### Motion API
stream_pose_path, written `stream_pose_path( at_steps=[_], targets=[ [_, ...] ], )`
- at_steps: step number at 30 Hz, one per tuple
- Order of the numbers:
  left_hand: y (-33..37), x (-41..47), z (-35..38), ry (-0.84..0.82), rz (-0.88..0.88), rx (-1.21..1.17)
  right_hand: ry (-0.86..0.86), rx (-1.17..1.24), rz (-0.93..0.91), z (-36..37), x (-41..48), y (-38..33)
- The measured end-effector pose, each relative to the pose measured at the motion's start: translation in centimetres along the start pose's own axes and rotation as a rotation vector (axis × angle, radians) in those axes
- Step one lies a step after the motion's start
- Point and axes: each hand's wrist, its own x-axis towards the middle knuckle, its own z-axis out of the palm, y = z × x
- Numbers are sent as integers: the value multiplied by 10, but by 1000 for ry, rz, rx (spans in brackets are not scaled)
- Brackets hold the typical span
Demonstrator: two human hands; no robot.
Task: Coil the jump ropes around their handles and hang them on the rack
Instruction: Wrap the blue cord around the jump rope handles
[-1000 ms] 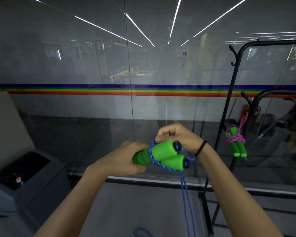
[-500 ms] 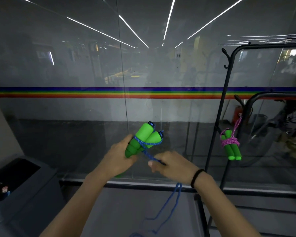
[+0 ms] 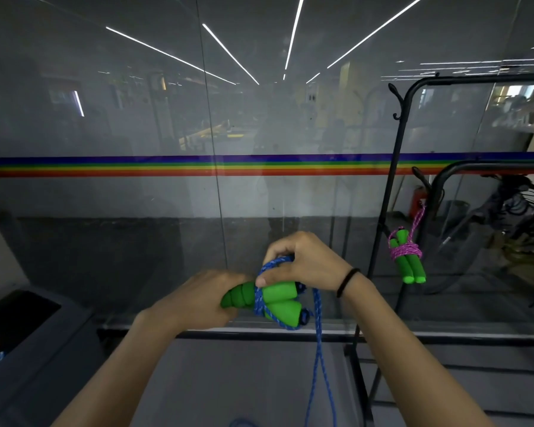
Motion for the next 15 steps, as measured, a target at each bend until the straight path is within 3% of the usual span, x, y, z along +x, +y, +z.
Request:
stream_pose_path(
  at_steps=[7,9,12,15],
  targets=[
    [13,-10,-7,-108,74,-301,-201,543,143,9,4,18],
    [15,-13,-4,-89,77,-411,-179,626,161,15,2,26],
    [21,-17,-4,-26,21,-630,13,777,287,32,-3,36],
    [21,-20,-9,63,-85,-847,-37,688,277,48,-10,38]
  ],
)
